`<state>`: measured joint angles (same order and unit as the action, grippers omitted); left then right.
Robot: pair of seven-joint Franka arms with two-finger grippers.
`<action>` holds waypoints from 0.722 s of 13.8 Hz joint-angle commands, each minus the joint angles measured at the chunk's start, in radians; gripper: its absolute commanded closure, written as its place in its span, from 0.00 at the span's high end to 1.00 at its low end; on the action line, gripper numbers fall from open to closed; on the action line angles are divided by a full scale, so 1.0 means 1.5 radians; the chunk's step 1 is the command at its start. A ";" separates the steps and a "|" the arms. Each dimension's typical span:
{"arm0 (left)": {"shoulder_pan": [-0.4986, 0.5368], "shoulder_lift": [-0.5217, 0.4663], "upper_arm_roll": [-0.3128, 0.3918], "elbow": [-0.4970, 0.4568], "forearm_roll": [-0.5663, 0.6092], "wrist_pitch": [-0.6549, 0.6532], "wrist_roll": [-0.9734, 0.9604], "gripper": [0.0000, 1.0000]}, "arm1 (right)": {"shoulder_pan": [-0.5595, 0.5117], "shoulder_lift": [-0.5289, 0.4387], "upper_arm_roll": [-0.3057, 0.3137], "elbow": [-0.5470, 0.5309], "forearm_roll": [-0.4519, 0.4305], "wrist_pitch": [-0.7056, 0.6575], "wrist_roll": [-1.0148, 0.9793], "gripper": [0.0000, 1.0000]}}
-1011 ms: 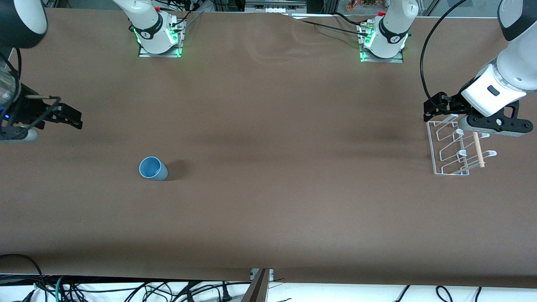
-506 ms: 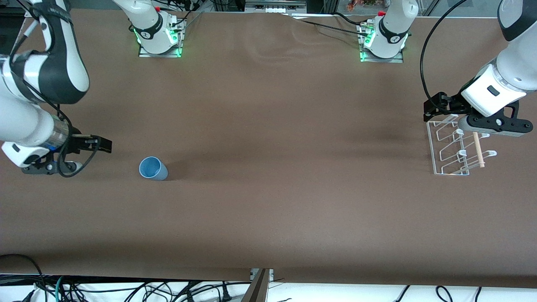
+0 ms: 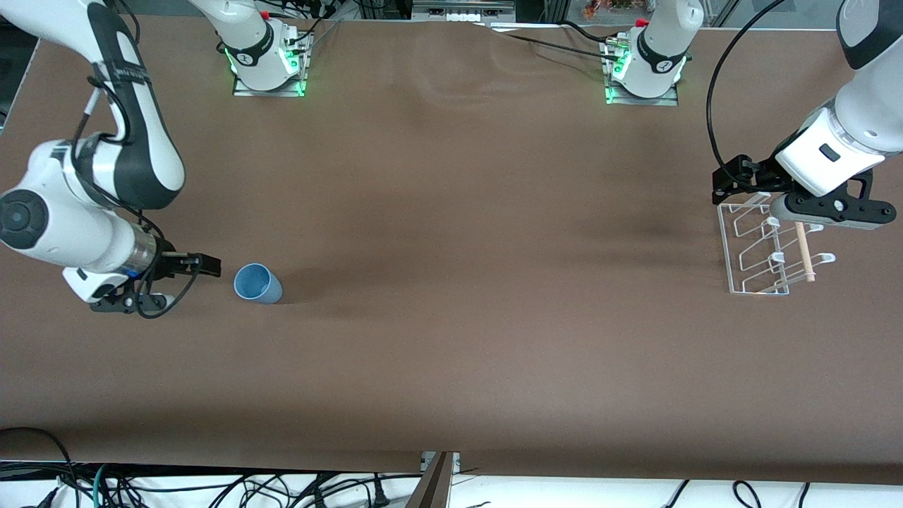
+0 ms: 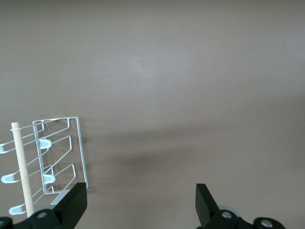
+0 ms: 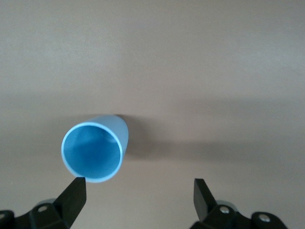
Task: Transfer cup to left arm and place on rack
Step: 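Move the right gripper down toward the light blue cup, then close the right gripper on the blue cup's rim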
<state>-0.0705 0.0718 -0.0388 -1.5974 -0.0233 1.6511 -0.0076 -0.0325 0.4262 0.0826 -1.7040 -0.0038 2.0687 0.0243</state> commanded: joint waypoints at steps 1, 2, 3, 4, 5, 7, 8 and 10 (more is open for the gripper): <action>-0.004 -0.004 0.002 -0.002 -0.005 -0.001 -0.005 1.00 | 0.002 0.024 0.003 -0.025 0.010 0.070 0.007 1.00; -0.004 -0.004 0.002 -0.002 -0.005 0.000 -0.005 1.00 | 0.003 0.033 0.004 -0.031 0.014 0.086 0.007 1.00; -0.004 -0.004 0.002 -0.002 -0.005 -0.001 -0.005 1.00 | 0.003 0.040 0.004 -0.036 0.020 0.099 0.007 1.00; -0.004 -0.004 0.002 -0.002 -0.005 -0.001 -0.005 1.00 | 0.005 0.044 0.004 -0.041 0.025 0.113 0.007 1.00; -0.004 -0.004 0.002 -0.002 -0.005 -0.001 -0.005 1.00 | 0.007 0.048 0.004 -0.044 0.026 0.120 0.007 1.00; -0.004 -0.004 0.002 -0.002 -0.005 -0.007 -0.004 1.00 | 0.010 0.049 0.004 -0.046 0.027 0.120 0.007 1.00; -0.004 -0.004 0.002 -0.002 -0.005 -0.009 -0.004 1.00 | 0.011 0.051 0.004 -0.047 0.027 0.120 0.007 1.00; -0.004 -0.004 0.002 -0.002 -0.005 -0.008 -0.005 1.00 | 0.011 0.052 0.004 -0.053 0.027 0.119 0.006 1.00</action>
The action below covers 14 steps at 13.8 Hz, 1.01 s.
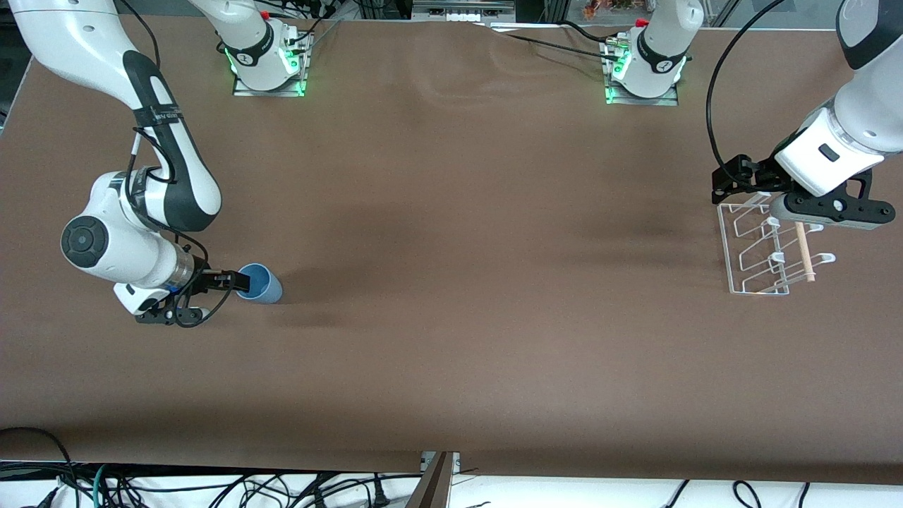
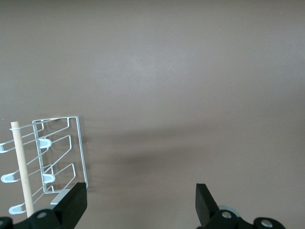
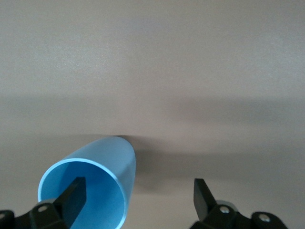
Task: Transfer cup to left arm and place on rack
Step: 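Close the right gripper on the blue cup's rim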
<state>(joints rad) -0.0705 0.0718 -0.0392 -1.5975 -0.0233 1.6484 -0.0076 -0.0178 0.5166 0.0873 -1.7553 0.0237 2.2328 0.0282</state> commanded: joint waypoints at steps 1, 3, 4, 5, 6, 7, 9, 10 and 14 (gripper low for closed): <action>-0.004 -0.004 0.003 -0.001 -0.005 -0.007 -0.004 1.00 | 0.002 -0.008 0.001 -0.023 0.009 0.010 0.004 1.00; -0.004 -0.004 0.003 -0.002 -0.005 -0.008 -0.005 1.00 | 0.002 -0.006 0.001 -0.029 0.009 0.011 0.000 1.00; -0.004 -0.004 0.003 -0.002 -0.005 -0.008 -0.005 1.00 | 0.003 -0.003 0.001 -0.031 0.009 0.011 -0.001 1.00; -0.004 -0.004 0.003 -0.001 -0.005 -0.008 -0.005 1.00 | 0.006 -0.002 0.001 -0.031 0.008 0.014 -0.001 1.00; -0.003 -0.004 0.003 -0.002 -0.005 -0.008 -0.005 1.00 | 0.008 0.003 0.001 -0.031 0.009 0.020 0.000 1.00; -0.003 -0.004 0.003 -0.002 -0.005 -0.008 -0.005 1.00 | 0.010 0.007 0.001 -0.031 0.009 0.026 0.004 0.97; -0.004 -0.004 0.003 -0.001 -0.006 -0.008 -0.005 1.00 | 0.011 0.011 0.001 -0.031 0.009 0.032 0.004 0.38; -0.003 -0.004 0.003 -0.002 -0.006 -0.008 -0.005 1.00 | 0.011 0.013 0.001 -0.030 0.009 0.031 0.004 0.14; -0.006 -0.001 0.003 -0.002 -0.010 -0.008 0.003 1.00 | 0.011 0.017 0.001 -0.025 0.009 0.031 0.002 0.00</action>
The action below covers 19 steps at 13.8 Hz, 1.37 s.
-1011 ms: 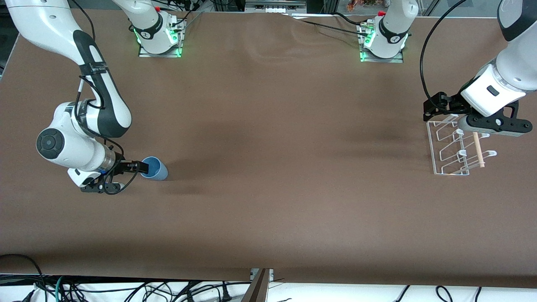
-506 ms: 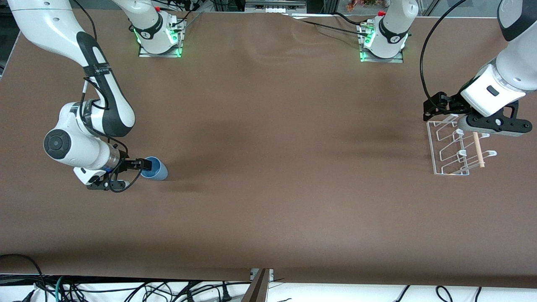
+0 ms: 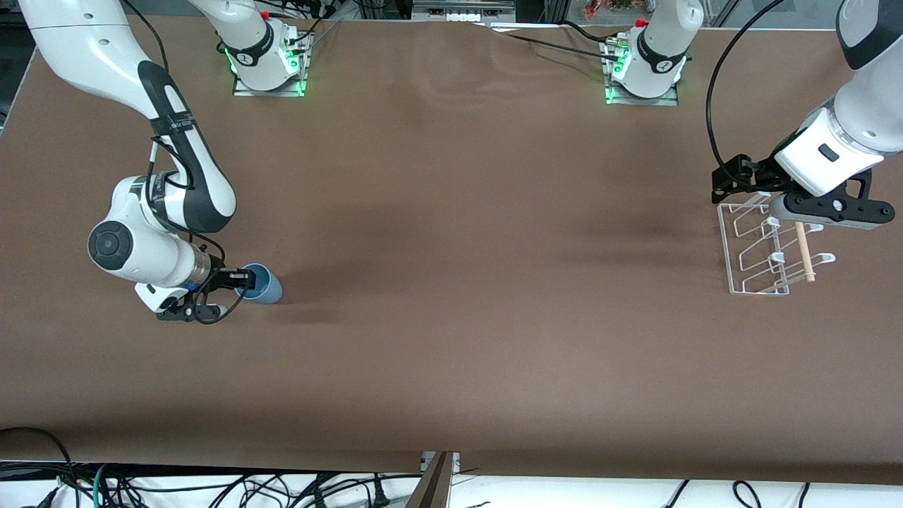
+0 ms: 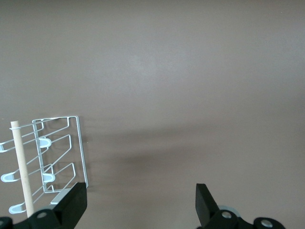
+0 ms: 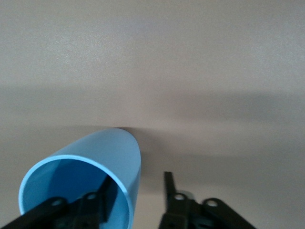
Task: Transfer cup to left arm and place on rack
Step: 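Close the right gripper on the blue cup's rim, then lift the cup with the right gripper while the left gripper approaches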
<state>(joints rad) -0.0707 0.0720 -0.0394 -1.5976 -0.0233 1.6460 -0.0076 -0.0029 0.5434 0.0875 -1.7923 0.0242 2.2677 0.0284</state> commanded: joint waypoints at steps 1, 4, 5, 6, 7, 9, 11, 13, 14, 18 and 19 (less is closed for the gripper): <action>-0.010 0.007 0.002 -0.001 -0.015 -0.011 0.003 1.00 | 0.001 -0.001 0.002 0.002 0.010 0.009 0.002 0.00; -0.022 0.011 -0.003 -0.001 -0.043 -0.036 0.004 1.00 | 0.001 -0.001 0.008 0.028 0.042 0.002 -0.007 0.00; -0.022 0.013 -0.003 -0.001 -0.049 -0.040 0.005 1.00 | 0.001 -0.003 0.015 0.035 0.062 -0.001 -0.007 0.00; -0.022 0.016 -0.003 -0.001 -0.049 -0.046 0.006 1.00 | 0.001 -0.008 0.026 0.046 0.097 -0.018 -0.007 0.00; -0.022 0.016 -0.003 -0.001 -0.050 -0.046 0.006 1.00 | 0.001 -0.008 0.035 0.074 0.145 -0.050 -0.006 0.00; -0.025 0.017 -0.005 -0.001 -0.054 -0.047 0.007 1.00 | 0.004 -0.008 0.037 0.128 0.263 -0.131 0.003 0.00; -0.038 0.034 -0.005 -0.002 -0.123 -0.048 0.034 1.00 | 0.008 -0.008 0.060 0.159 0.377 -0.163 0.061 0.00; -0.037 0.054 -0.005 0.000 -0.205 -0.041 0.074 1.00 | 0.018 -0.005 0.101 0.182 0.426 -0.156 0.171 0.00; -0.035 0.069 -0.004 0.001 -0.261 -0.036 0.116 1.00 | 0.027 0.001 0.115 0.201 0.435 -0.154 0.210 0.00; -0.040 0.096 -0.004 -0.002 -0.372 0.034 0.307 1.00 | 0.071 0.021 0.142 0.249 0.584 -0.152 0.227 0.00; -0.045 0.105 -0.005 -0.002 -0.399 0.051 0.362 1.00 | 0.088 0.027 0.142 0.260 0.640 -0.152 0.228 0.00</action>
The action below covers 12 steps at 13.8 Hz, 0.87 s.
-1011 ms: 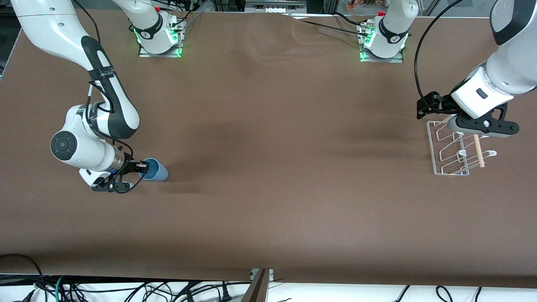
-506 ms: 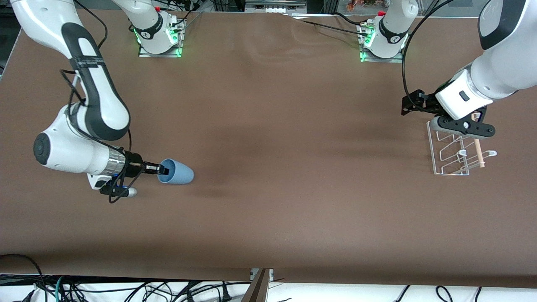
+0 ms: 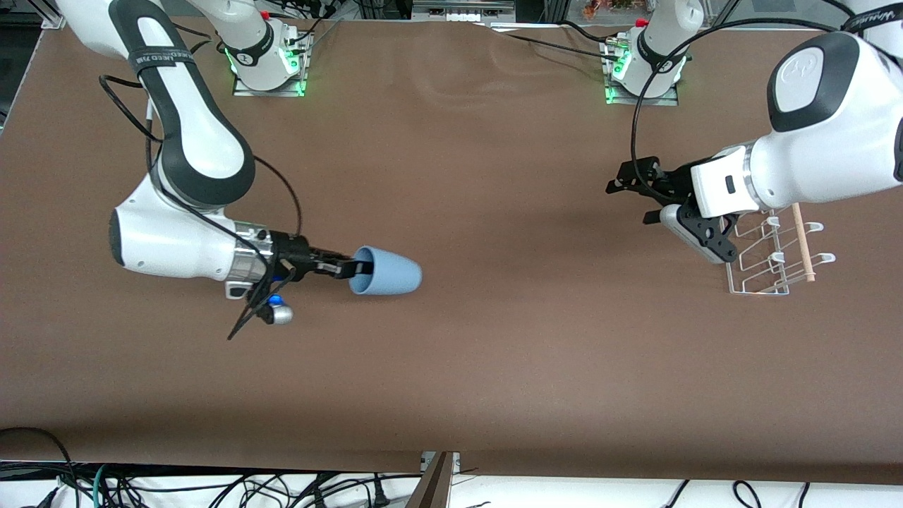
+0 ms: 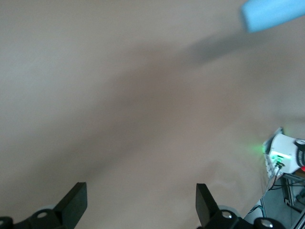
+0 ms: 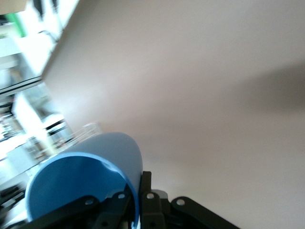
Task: Transfer cup to left arm and place on rack
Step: 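Lift the cup with the right gripper while the left gripper approaches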
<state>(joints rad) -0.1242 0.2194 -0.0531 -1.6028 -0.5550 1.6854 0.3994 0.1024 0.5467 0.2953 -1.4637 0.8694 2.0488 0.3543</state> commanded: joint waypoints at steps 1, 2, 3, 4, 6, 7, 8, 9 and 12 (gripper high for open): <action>-0.016 0.011 0.004 0.002 -0.068 0.046 0.154 1.00 | 0.033 0.030 0.004 0.050 0.117 -0.005 0.010 0.00; -0.022 0.018 0.005 0.002 -0.085 0.067 0.207 1.00 | 0.044 0.033 0.004 0.059 0.141 -0.001 0.012 0.00; -0.030 0.021 0.005 0.002 -0.098 0.085 0.252 1.00 | 0.054 0.036 0.004 0.064 0.154 0.004 0.020 0.00; -0.039 0.026 0.004 0.003 -0.107 0.108 0.292 1.00 | 0.066 0.037 0.004 0.068 0.155 0.005 0.026 0.00; -0.065 0.030 0.004 0.005 -0.119 0.161 0.369 1.00 | 0.090 0.048 0.005 0.096 0.169 0.017 0.055 0.00; -0.086 0.030 0.004 0.006 -0.126 0.190 0.404 1.00 | 0.101 0.054 0.004 0.112 0.178 0.026 0.069 0.00; -0.103 0.030 0.004 0.010 -0.136 0.218 0.434 1.00 | 0.112 0.062 0.005 0.123 0.179 0.034 0.079 0.00; -0.112 0.030 0.004 0.019 -0.147 0.237 0.448 1.00 | 0.120 0.066 0.005 0.133 0.179 0.042 0.086 0.00; -0.136 0.044 0.004 0.049 -0.148 0.272 0.496 1.00 | 0.137 0.075 0.005 0.149 0.183 0.061 0.105 0.00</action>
<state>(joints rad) -0.3119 0.2608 -0.0580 -1.5755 -0.7487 2.0744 1.0704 0.2903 0.6255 0.3011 -1.2965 1.1230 2.1287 0.4818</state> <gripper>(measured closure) 0.000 0.956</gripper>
